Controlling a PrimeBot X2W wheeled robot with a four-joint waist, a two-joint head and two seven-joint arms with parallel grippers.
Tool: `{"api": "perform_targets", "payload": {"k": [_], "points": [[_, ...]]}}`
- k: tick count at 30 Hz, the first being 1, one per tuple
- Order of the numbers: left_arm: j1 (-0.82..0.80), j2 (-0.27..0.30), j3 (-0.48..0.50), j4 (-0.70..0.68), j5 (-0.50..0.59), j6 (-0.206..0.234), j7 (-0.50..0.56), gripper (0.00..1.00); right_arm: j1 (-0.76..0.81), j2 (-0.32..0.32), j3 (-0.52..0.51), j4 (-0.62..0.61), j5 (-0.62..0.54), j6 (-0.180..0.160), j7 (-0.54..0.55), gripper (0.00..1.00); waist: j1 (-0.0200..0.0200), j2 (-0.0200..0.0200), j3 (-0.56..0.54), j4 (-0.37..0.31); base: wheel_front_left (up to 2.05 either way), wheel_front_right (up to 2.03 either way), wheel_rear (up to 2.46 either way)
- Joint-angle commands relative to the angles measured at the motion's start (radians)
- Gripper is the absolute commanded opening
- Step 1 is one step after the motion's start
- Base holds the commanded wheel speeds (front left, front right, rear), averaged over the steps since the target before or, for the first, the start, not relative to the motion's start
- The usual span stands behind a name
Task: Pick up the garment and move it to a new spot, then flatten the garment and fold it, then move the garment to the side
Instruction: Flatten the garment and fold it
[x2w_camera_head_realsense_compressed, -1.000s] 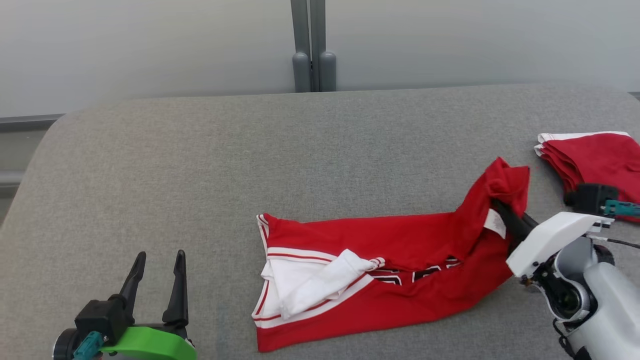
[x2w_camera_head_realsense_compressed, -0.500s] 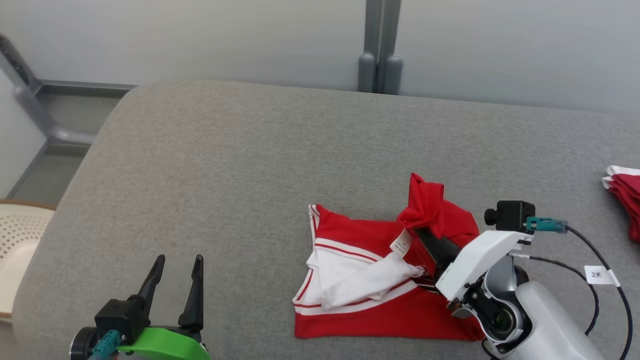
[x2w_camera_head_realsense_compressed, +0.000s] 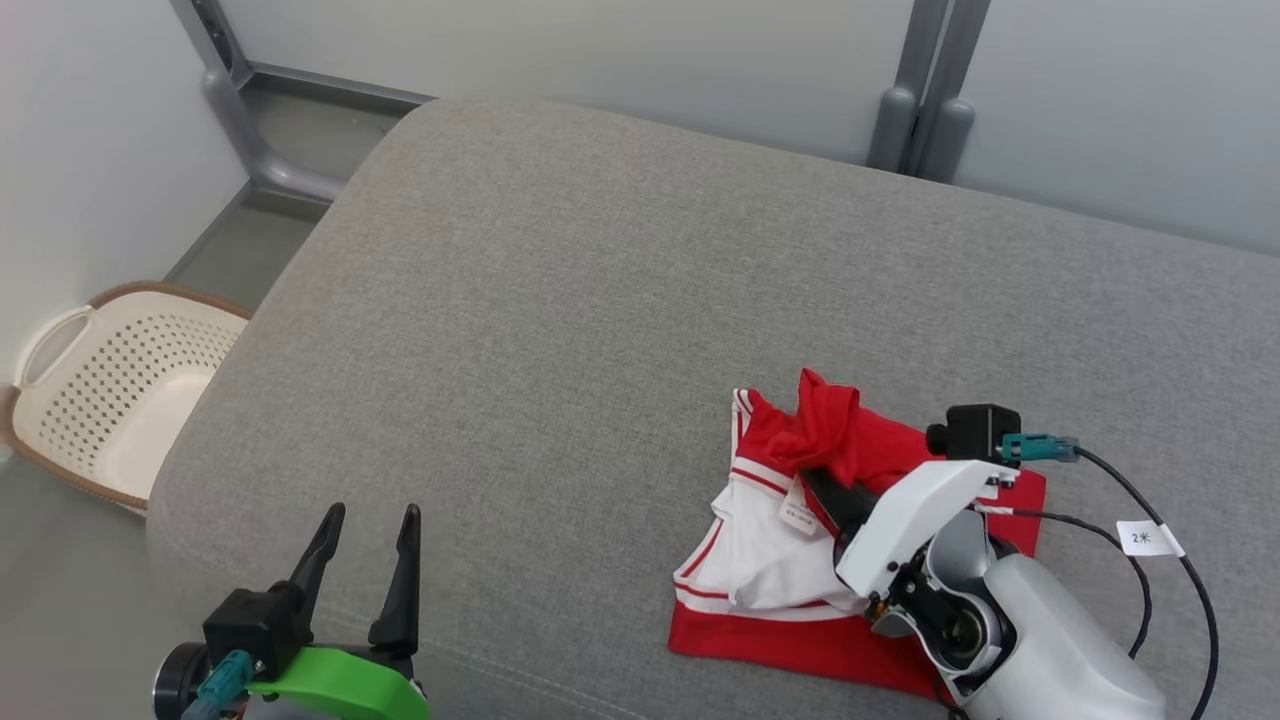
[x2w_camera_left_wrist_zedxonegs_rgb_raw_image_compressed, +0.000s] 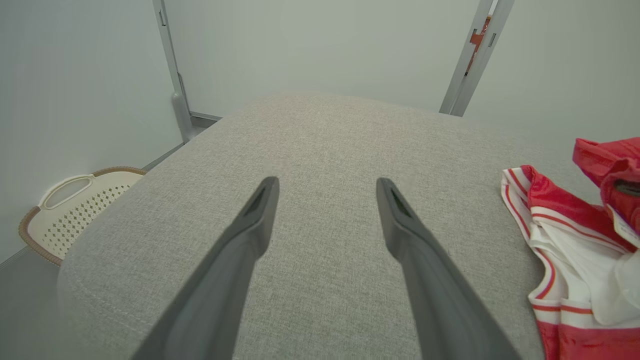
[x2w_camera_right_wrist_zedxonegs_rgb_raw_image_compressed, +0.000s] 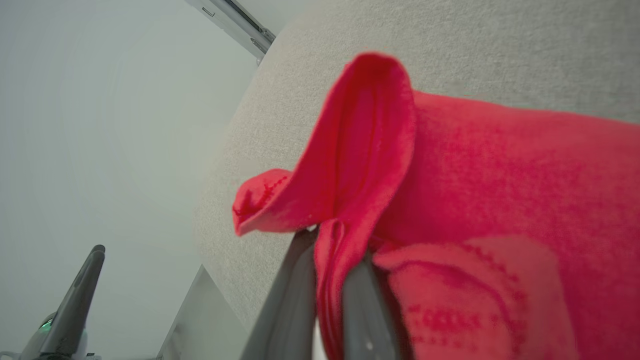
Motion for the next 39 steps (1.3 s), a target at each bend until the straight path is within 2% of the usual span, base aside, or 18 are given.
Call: {"api": "perform_targets", "payload": {"k": [1,2,3,4,5,6,10,15,19,24,28,31,36,37,39], "points": [[-0.019,0.007,0.003,0.003,-0.005,-0.002,-0.003,1.0,-0.012,0.0,0.009,0.019,-0.003,0.001,-0.003,0.0,0.0,0.0,0.01,0.017,0.0,0.0,0.0],[-0.02,0.009,0.004,0.004,-0.006,-0.002,-0.003,1.0,-0.017,0.001,0.014,0.028,-0.005,0.001,-0.007,0.0,0.0,0.0,0.01,0.018,0.0,0.0,0.0],[-0.022,0.011,0.007,0.005,-0.006,-0.002,-0.003,1.0,-0.021,0.005,0.022,0.038,-0.003,0.001,-0.01,0.17,0.0,0.0,0.008,0.016,0.0,0.0,0.0],[-0.023,0.012,0.009,0.005,-0.007,-0.002,-0.003,1.0,-0.021,0.008,0.032,0.05,-0.001,0.001,-0.004,0.52,0.0,0.0,0.007,0.013,0.0,0.0,0.0],[-0.024,0.013,0.01,0.004,-0.006,-0.002,-0.003,1.0,-0.023,0.009,0.043,0.057,-0.002,0.001,-0.002,0.93,0.0,0.0,0.006,0.008,0.0,0.0,0.0],[-0.023,0.013,0.013,0.003,-0.005,-0.001,-0.003,1.0,-0.028,0.013,0.054,0.063,0.003,0.001,-0.006,1.0,0.0,0.0,0.004,0.001,0.0,0.0,0.0],[-0.012,0.011,0.022,-0.004,-0.012,0.002,-0.003,1.0,-0.033,0.011,0.084,0.044,0.026,0.001,-0.029,1.0,0.0,0.0,-0.012,-0.035,0.0,0.0,0.0],[-0.001,0.009,0.029,-0.027,-0.026,0.005,-0.003,1.0,-0.01,-0.032,0.106,-0.026,0.028,0.001,-0.073,1.0,0.0,0.0,-0.045,-0.092,0.0,0.0,0.0],[0.011,0.014,0.032,-0.045,-0.017,0.015,-0.003,1.0,0.009,-0.095,0.094,-0.121,0.018,0.001,-0.131,1.0,0.0,0.0,-0.065,-0.145,0.0,0.0,0.0],[0.028,0.003,0.037,-0.067,-0.015,0.032,-0.003,1.0,0.045,-0.181,0.004,-0.176,-0.026,0.001,-0.232,1.0,0.0,0.0,-0.075,-0.196,0.0,0.0,0.0],[0.035,-0.003,0.042,-0.085,-0.01,0.037,-0.003,1.0,0.082,-0.231,-0.103,-0.119,-0.097,0.001,-0.294,1.0,0.0,0.0,-0.08,-0.218,0.0,0.0,0.0],[0.04,-0.006,0.044,-0.089,-0.006,0.038,-0.003,1.0,0.088,-0.212,-0.17,-0.064,-0.146,0.001,-0.318,1.0,0.0,0.0,-0.081,-0.223,0.0,0.0,0.0],[0.038,-0.013,0.04,-0.094,0.002,0.034,-0.003,1.0,0.082,-0.182,-0.208,-0.021,-0.213,0.001,-0.332,1.0,0.0,0.0,-0.082,-0.22,0.0,0.0,0.0],[0.036,-0.013,0.038,-0.094,0.002,0.032,-0.003,1.0,0.079,-0.172,-0.207,-0.017,-0.217,0.001,-0.331,0.85,0.0,0.0,-0.081,-0.217,0.0,0.0,0.0],[0.031,-0.015,0.037,-0.094,0.003,0.03,-0.003,1.0,0.074,-0.163,-0.195,-0.005,-0.226,0.001,-0.32,0.0,0.0,0.0,-0.08,-0.206,0.0,0.0,0.0]]}}
